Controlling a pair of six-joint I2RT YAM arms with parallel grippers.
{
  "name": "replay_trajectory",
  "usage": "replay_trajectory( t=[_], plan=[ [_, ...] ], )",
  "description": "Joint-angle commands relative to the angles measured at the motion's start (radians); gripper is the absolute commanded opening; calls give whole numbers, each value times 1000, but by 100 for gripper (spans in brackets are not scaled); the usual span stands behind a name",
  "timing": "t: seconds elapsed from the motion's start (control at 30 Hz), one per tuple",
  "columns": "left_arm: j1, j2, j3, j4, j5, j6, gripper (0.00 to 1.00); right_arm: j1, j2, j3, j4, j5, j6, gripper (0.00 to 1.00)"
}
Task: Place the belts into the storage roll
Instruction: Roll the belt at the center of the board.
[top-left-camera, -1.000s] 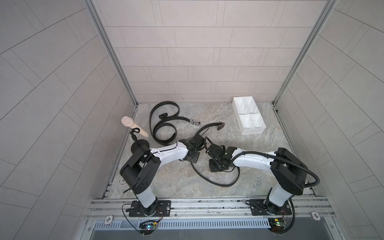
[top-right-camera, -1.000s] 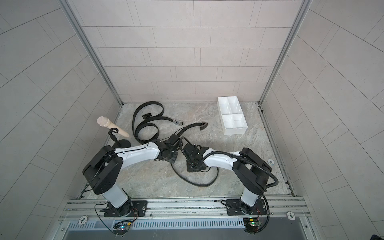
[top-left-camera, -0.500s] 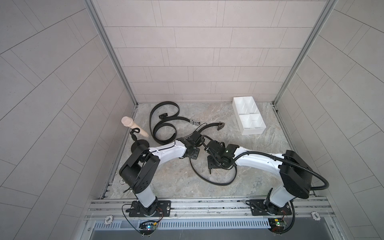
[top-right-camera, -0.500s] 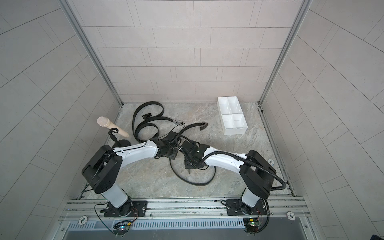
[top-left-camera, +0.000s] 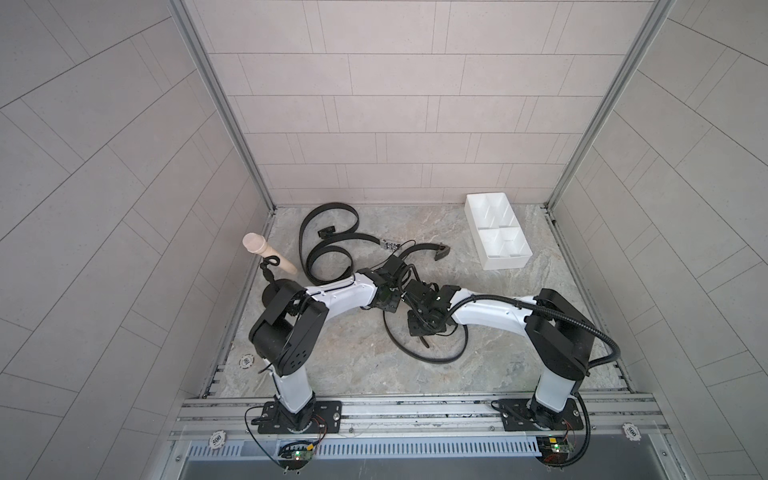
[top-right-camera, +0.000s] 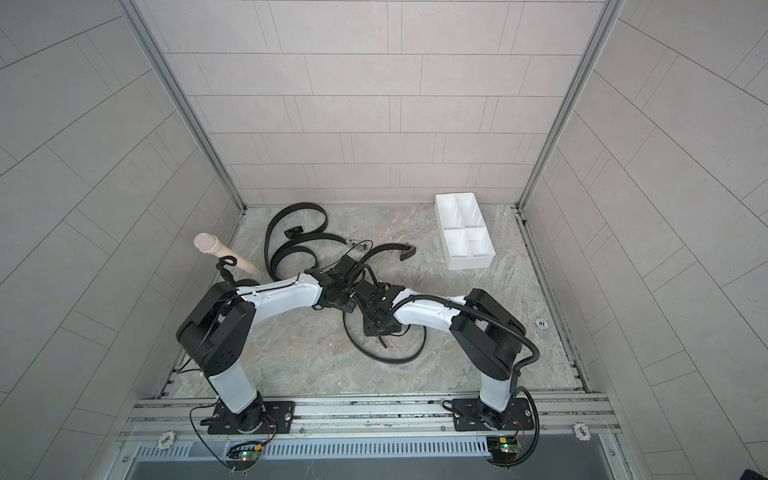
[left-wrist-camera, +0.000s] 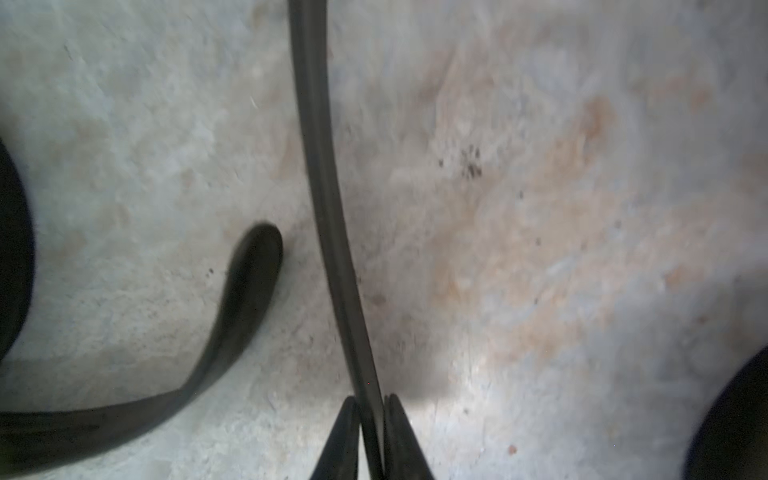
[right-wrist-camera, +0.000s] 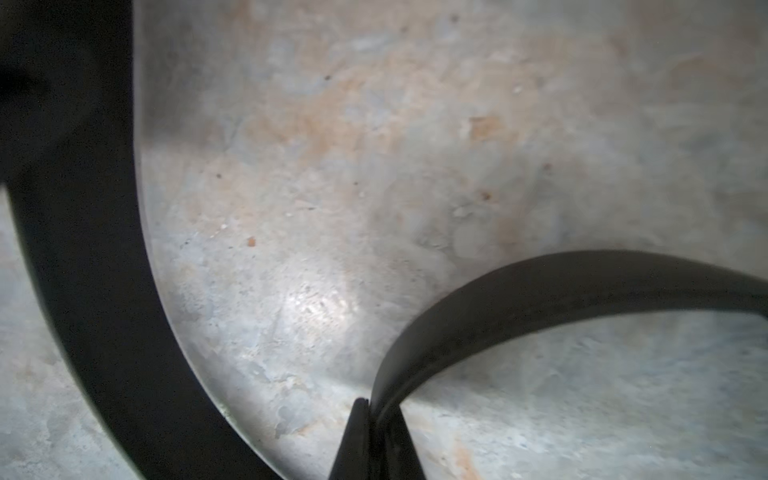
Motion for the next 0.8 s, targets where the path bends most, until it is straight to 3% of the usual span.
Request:
replay_trajectory(
  t=[0.0,0.17,0.23,0.37,0.5,0.63,0.77],
  plan=[
    [0,44,127,67,21,63,12,71,65,18,3,-78,-11,0],
    [-2,120,262,62,84,103,14,101,60,35,26,-121,-5,1],
    [-2,129,277,38,91,113,29,97,12,41,-36,-76,-24,18],
    [-2,105,234,5,80,121,47,55,-107,16,-126,-39,-55,39],
    [-3,21,166,-16,52,93,62,-18,-214,-4,-213,-40,-108,50],
    [-7,-161,27,28,34,17,69,-129,-296,-9,-258,-43,-158,55],
    [-57,-257,-50,1,41,-19,72,-227,-319,2,-268,-43,-207,60]
  ],
)
